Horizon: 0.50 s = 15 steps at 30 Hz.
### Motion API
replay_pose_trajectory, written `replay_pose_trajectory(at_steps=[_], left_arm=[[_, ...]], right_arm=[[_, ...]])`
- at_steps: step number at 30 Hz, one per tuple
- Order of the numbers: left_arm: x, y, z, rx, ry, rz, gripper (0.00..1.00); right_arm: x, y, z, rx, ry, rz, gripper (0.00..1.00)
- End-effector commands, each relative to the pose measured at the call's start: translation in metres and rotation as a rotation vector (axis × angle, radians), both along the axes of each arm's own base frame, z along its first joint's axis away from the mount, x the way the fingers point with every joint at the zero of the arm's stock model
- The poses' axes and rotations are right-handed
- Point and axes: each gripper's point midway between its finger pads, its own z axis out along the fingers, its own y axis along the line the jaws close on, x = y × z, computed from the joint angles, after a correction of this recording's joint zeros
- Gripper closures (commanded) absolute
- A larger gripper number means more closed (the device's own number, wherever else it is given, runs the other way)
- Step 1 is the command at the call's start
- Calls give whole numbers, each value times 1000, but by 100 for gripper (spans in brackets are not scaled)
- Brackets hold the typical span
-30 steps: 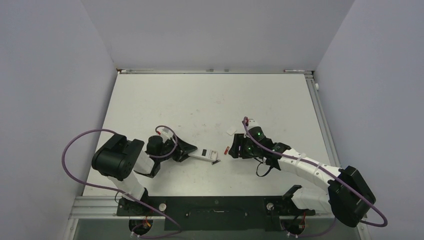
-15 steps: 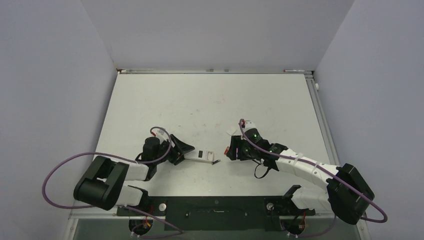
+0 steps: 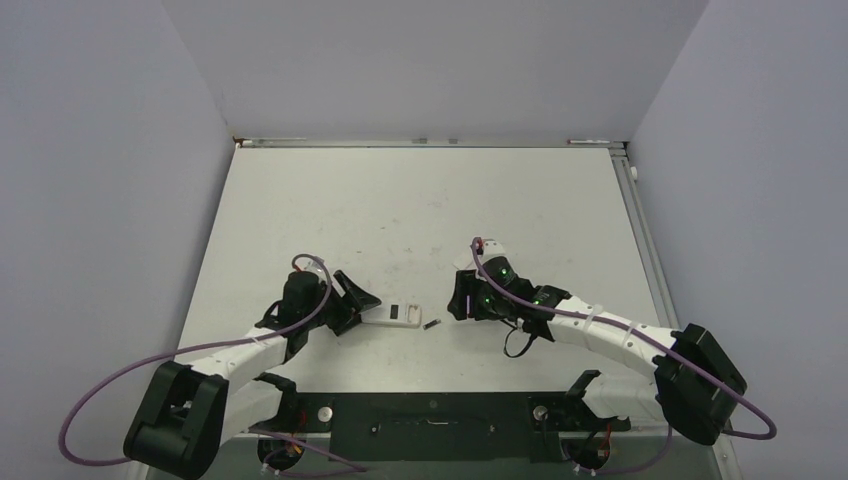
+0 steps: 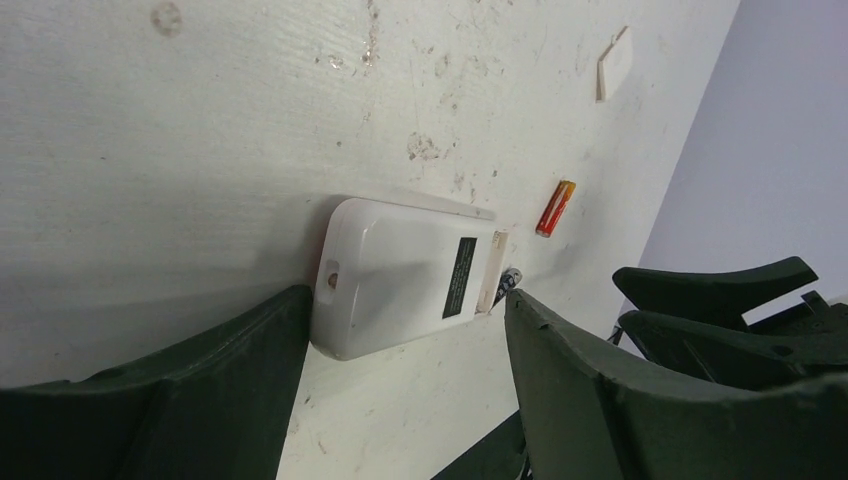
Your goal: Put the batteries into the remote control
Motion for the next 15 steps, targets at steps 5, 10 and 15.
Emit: replay_pose_trajectory(at_steps=[5, 10, 15], left_arm=[[-12, 21, -3, 169, 65, 14, 31], [-8, 26, 10, 214, 34, 15, 31], [6, 17, 30, 218, -24, -34, 35]], right_arm=[[9, 11, 12, -11, -46, -12, 47], [3, 21, 17, -9, -50, 17, 46], [-3, 34, 21, -10, -69, 34, 48]])
